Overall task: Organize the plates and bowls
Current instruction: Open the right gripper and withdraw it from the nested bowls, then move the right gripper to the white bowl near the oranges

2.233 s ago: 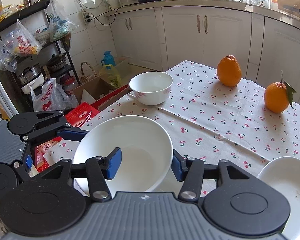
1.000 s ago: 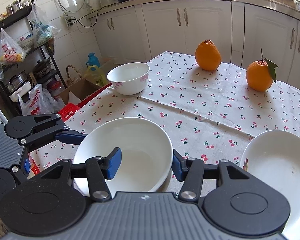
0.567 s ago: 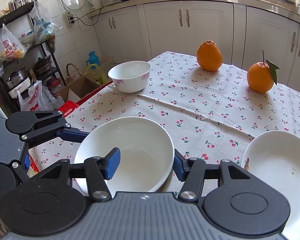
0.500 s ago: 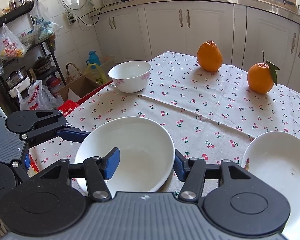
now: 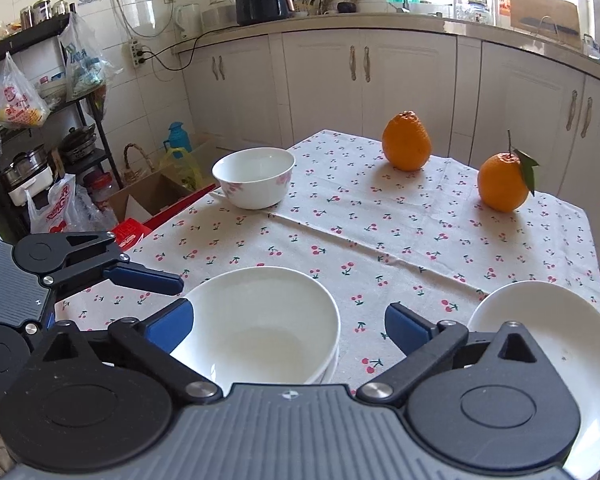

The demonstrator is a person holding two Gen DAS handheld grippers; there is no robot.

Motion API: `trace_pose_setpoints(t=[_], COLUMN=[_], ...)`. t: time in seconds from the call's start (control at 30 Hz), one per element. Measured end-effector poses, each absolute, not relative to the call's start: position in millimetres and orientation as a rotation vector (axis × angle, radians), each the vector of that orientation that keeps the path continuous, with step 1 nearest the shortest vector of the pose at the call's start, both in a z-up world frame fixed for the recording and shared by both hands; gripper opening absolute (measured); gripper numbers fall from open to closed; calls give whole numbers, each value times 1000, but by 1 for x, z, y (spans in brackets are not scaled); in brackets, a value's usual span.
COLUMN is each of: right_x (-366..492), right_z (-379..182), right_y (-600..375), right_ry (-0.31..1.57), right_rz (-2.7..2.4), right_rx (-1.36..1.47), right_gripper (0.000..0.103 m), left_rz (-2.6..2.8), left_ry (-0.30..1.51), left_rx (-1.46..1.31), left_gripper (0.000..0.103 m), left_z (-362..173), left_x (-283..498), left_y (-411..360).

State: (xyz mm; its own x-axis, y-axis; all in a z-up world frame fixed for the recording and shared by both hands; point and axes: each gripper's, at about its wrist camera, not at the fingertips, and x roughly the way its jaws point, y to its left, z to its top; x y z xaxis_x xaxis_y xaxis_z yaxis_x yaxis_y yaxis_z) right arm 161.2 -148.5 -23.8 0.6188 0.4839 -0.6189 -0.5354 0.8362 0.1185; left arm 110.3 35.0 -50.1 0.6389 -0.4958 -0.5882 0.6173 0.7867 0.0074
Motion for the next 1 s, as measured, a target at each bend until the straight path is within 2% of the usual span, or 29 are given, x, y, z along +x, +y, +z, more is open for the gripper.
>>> trace_pose_setpoints(t=[0.57, 0.73, 1.0], right_x=[156, 160, 179], right_z=[-45, -28, 4], right_y=[-181, -176, -126], right_ry=[698, 669, 668], right_rz=[423, 438, 495], right_rx=[-87, -85, -316], right_gripper=[103, 103, 103], left_rz=[-634, -618, -536], left_ry=[611, 594, 563], left_rx=[219, 231, 215], left_gripper=[95, 95, 95], left_z=[-51, -48, -46], left_x=[105, 104, 117], left_y=[41, 50, 85])
